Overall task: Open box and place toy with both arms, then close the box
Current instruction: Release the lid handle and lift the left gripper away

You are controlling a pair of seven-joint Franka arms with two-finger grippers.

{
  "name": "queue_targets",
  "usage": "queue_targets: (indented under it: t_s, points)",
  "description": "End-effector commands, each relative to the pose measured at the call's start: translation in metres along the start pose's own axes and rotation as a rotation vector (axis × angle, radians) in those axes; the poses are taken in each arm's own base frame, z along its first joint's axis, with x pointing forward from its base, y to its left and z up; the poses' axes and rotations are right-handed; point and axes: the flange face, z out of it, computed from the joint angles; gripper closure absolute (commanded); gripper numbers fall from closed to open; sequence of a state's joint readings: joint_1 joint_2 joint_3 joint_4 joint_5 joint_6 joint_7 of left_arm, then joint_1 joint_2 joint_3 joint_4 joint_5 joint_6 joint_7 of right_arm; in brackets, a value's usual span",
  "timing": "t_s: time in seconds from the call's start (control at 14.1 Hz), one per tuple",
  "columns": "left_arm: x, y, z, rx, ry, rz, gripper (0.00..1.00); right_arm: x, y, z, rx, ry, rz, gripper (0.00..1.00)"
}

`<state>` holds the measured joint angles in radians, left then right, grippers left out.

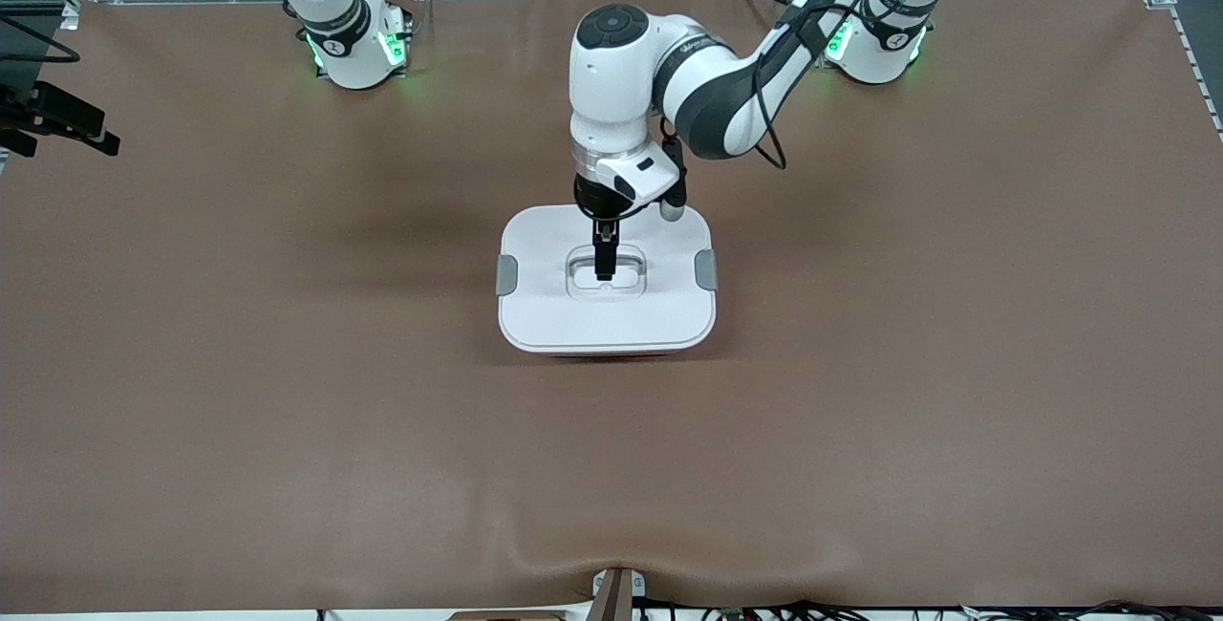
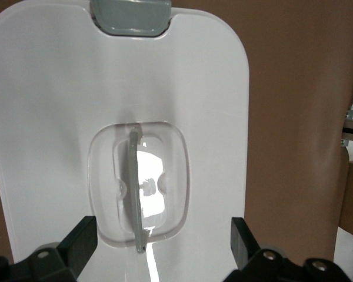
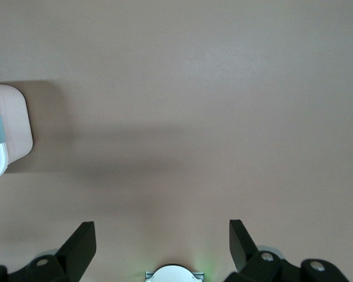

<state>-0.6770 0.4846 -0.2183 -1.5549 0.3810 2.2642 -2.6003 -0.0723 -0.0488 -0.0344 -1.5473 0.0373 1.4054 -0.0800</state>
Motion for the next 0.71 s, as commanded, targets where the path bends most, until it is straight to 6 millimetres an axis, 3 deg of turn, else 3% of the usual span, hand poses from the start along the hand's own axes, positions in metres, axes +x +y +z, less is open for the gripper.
queue_targets:
  t_s: [0.0, 0.28, 0.64]
  points:
    - [0.023, 0.021, -0.018, -0.008, 0.017, 0.024, 0.00, -0.002, 0.002, -0.005, -0.014, -0.003, 0.012, 0.00]
    - [0.062, 0.055, -0.032, 0.032, 0.006, 0.081, 0.00, -0.001, 0.001, -0.004, -0.015, -0.005, 0.011, 0.00]
    - [0.109, 0.087, -0.025, 0.051, 0.038, 0.159, 0.00, 0.000, -0.002, -0.002, -0.014, -0.008, 0.023, 0.00]
